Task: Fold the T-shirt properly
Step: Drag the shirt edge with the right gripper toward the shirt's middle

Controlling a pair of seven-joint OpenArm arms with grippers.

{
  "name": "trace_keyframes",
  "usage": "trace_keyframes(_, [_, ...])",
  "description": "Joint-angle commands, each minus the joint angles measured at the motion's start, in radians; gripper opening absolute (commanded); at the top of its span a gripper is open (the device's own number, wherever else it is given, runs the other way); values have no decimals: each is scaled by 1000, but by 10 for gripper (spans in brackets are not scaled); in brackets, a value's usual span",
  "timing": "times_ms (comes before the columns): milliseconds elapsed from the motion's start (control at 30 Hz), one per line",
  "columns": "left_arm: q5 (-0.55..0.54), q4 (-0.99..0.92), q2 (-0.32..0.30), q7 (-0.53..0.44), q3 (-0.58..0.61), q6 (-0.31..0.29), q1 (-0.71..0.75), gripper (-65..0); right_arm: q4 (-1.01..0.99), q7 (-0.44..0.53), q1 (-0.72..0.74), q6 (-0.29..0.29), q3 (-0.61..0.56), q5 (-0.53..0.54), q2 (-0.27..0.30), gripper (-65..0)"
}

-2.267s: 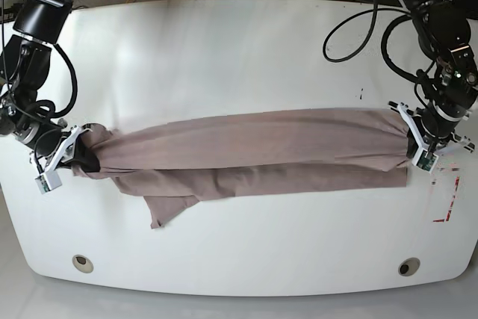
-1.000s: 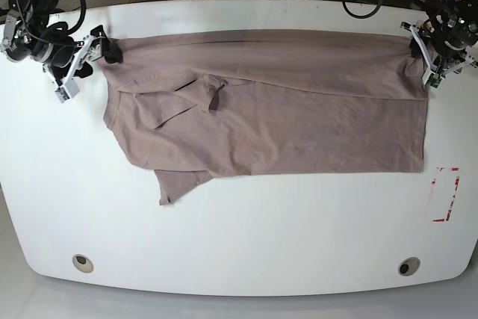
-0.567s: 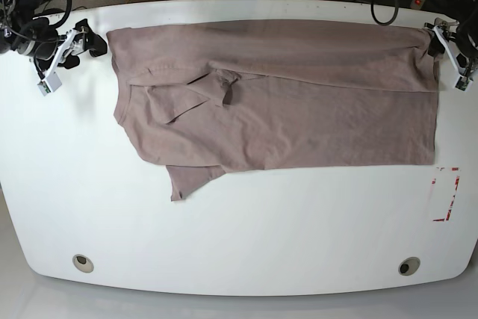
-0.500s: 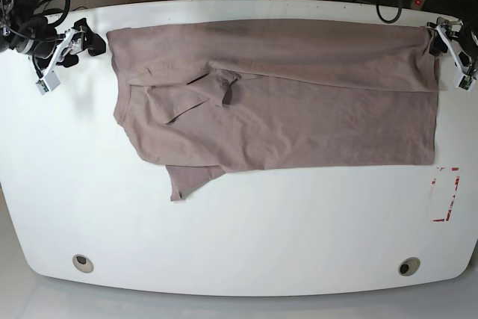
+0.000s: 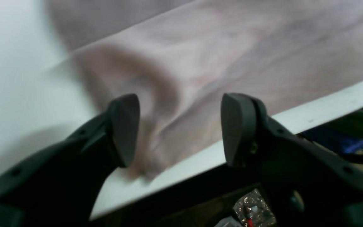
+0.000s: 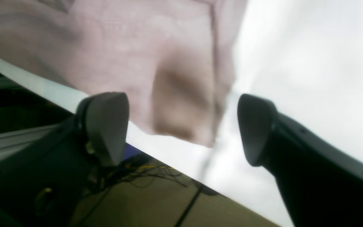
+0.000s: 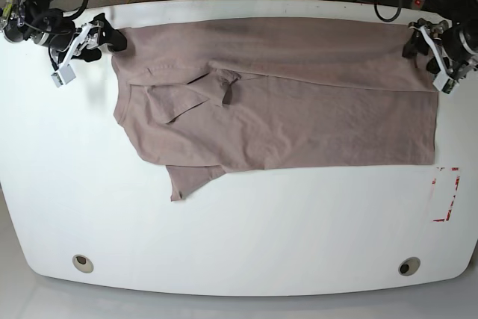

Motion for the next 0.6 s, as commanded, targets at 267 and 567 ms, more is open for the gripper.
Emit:
trace_keyframes(267, [452, -25, -19, -127, 195, -1, -19, -272, 10, 15, 39, 2, 5, -160, -84, -236])
trace_keyframes(567, [478, -147, -55, -147, 201, -1, -24, -272, -42, 59, 116, 2, 12, -493, -77, -303])
